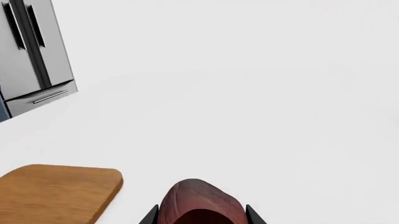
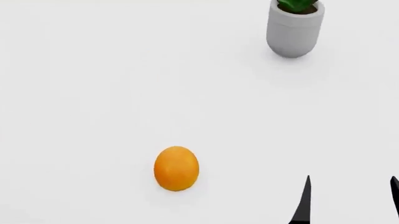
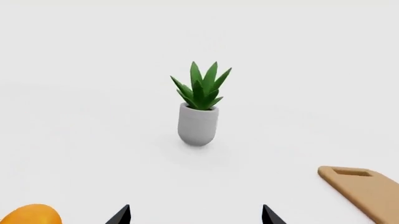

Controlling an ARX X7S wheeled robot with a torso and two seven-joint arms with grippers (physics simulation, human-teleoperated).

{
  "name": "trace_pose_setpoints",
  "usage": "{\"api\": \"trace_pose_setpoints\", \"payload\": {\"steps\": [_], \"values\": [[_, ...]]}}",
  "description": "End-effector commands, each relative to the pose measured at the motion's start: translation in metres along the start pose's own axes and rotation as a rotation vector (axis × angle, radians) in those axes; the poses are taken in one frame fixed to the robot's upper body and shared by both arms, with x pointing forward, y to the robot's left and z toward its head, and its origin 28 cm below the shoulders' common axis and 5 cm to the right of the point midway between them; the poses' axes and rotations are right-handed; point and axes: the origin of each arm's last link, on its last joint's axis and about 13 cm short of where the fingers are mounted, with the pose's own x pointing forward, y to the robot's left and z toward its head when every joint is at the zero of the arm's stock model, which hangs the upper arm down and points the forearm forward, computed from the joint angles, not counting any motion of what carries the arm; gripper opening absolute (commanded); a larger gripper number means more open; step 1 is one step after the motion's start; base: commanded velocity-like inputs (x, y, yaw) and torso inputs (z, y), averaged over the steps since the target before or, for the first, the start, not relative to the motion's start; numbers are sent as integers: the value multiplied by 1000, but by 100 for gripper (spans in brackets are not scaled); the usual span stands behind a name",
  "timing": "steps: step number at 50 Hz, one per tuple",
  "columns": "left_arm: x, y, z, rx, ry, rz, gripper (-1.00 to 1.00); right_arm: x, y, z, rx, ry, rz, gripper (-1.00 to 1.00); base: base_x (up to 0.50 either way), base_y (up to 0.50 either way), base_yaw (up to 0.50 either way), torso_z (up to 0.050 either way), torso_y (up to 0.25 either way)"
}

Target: Place the date and the orange on separate cutting boards.

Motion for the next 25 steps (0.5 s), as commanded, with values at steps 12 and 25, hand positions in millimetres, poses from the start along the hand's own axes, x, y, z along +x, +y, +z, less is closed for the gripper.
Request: {"api": "trace_pose_setpoints", "payload": {"steps": [12,25], "values": [[-4,-5,0,-34,-9,-76,-100,4,-1,8,29,2,51,100,276,96,0,0,1],[-8,-5,2,-36,-19,-93,-100,43,32,31,133,99,388,100,0,0,0,0,0]]}}
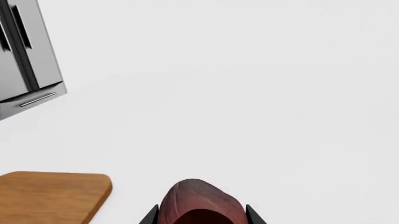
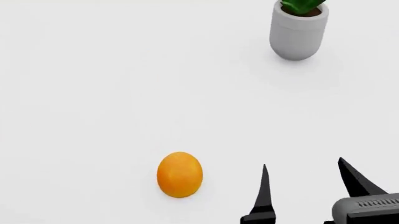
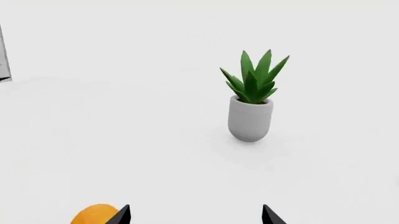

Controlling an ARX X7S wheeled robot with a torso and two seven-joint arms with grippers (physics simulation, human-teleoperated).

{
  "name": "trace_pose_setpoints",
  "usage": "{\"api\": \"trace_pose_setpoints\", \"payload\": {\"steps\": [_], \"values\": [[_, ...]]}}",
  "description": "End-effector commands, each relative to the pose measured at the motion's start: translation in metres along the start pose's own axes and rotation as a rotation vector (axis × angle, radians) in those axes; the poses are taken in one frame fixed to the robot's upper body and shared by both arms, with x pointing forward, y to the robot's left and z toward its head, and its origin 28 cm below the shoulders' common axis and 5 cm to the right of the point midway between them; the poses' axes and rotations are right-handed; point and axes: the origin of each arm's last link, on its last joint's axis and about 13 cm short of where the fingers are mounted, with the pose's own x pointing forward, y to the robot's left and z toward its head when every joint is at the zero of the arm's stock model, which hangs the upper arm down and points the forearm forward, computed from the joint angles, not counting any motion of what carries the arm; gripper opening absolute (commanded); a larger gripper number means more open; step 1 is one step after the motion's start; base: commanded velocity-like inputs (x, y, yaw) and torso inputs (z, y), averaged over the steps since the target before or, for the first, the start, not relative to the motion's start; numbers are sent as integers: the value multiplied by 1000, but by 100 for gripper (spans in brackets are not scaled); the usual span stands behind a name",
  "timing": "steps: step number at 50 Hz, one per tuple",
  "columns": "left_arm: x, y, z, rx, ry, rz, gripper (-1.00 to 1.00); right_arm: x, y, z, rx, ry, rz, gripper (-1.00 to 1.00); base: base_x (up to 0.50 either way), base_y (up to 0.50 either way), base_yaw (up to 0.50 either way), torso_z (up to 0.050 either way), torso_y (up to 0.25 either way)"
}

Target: Place the date and the orange on separate cutting boards.

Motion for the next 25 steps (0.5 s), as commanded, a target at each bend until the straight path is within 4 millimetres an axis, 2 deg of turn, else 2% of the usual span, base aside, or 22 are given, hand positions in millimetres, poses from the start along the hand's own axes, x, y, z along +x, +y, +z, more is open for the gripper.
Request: {"api": "trace_pose_setpoints", "payload": {"steps": [1,11,25], "values": [[-4,-1,3,-45,-21,-56,-100,30,20,19,71,42,212,100,0,0,0,0,0],[-3,-1,4,-54,-19,-63,-100,50,35,22,78,90,300,100,0,0,0,0,0],[-3,1,2,-31,-23,-38,-100,105,45,0,38,207,334,100,0,0,0,0,1]]}}
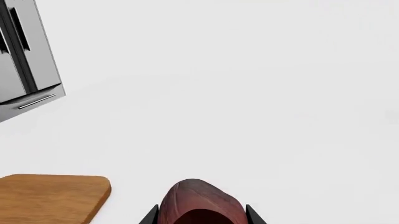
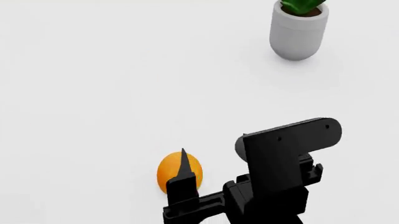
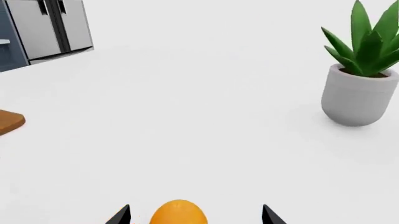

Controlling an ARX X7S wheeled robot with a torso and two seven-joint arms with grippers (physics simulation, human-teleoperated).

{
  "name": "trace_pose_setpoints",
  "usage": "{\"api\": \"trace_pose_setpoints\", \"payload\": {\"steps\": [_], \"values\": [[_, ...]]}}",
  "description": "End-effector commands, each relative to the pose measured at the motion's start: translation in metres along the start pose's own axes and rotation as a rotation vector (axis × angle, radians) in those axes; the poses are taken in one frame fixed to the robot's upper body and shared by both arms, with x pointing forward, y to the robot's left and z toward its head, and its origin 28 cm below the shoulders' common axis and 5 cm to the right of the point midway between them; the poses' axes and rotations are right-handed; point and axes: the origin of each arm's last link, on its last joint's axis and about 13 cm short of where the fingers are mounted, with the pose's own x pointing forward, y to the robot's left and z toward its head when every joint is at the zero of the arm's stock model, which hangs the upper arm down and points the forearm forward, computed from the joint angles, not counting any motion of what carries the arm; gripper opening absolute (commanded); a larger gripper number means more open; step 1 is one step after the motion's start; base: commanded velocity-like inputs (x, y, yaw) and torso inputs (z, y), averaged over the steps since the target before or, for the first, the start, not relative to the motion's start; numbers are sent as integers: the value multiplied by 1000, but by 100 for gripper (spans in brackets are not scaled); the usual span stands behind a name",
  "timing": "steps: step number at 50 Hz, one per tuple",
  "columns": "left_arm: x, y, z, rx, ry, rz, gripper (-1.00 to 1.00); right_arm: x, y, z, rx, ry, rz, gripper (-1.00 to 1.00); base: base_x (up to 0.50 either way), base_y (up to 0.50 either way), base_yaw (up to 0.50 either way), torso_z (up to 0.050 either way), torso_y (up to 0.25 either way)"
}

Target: Place the date and the orange on separate cutting boards.

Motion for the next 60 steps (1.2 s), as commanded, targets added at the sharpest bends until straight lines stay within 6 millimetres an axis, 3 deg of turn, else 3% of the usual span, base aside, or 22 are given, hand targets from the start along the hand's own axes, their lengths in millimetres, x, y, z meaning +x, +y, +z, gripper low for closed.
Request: {"api": "trace_pose_setpoints", "payload": {"steps": [1,25,60], "values": [[-2,0,0,-34,-16,-33,-100,43,-2,1,-28,60,57,100,0,0,0,0,0],[0,2,1,-38,-14,-30,-100,93,-11,-28,-2,241,120,100,0,0,0,0,0],[-2,3,1,-54,-13,-46,-100,107,-8,-54,58,321,178,100,0,0,0,0,0]]}}
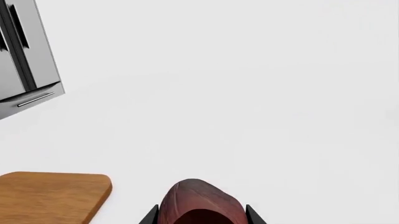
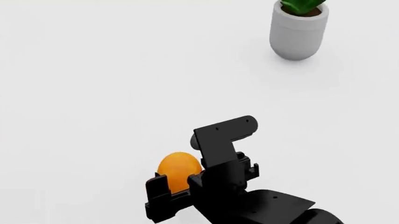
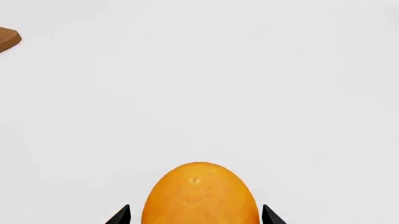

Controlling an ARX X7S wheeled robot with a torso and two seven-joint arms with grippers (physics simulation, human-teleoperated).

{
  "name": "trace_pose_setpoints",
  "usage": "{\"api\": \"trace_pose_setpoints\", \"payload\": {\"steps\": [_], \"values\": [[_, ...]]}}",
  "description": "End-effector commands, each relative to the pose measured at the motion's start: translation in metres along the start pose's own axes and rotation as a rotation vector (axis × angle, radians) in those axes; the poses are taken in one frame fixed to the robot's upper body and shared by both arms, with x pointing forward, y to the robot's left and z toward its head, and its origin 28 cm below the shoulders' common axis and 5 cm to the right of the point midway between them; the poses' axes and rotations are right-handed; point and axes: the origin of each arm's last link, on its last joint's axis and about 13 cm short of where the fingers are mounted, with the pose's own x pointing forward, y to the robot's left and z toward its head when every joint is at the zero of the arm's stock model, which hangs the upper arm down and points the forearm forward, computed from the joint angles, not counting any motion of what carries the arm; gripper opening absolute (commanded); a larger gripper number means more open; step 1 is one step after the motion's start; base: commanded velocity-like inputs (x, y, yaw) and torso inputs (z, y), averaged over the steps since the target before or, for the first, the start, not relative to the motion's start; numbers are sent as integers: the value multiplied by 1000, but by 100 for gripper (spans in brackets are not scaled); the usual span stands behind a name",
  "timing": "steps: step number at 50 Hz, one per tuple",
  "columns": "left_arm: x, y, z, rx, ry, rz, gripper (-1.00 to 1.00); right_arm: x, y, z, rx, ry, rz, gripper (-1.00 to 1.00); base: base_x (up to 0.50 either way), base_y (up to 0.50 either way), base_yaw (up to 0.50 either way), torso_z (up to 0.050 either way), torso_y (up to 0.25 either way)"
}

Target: Place the date and the orange on separate cutting boards.

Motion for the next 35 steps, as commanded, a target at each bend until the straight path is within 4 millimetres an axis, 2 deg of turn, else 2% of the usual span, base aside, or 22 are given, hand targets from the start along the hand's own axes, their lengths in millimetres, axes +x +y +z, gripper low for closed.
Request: {"api": "trace_pose_setpoints", "payload": {"steps": [1,15,16,26,35], "values": [[-2,-1,2,-47,-17,-44,-100,10,-2,-2,9,5,17,100,0,0,0,0,0],[-3,2,2,-47,-17,-40,-100,7,3,1,-2,-17,25,100,0,0,0,0,1],[-3,1,2,-46,-16,-40,-100,5,3,2,-5,-30,22,-100,0,0,0,0,0],[-2,4,4,-66,-31,-9,-100,-14,8,9,-23,-117,-12,-100,0,0,0,0,0],[0,-2,4,-59,-29,-24,-100,-53,8,14,-36,-277,-174,-100,0,0,0,0,0]]}}
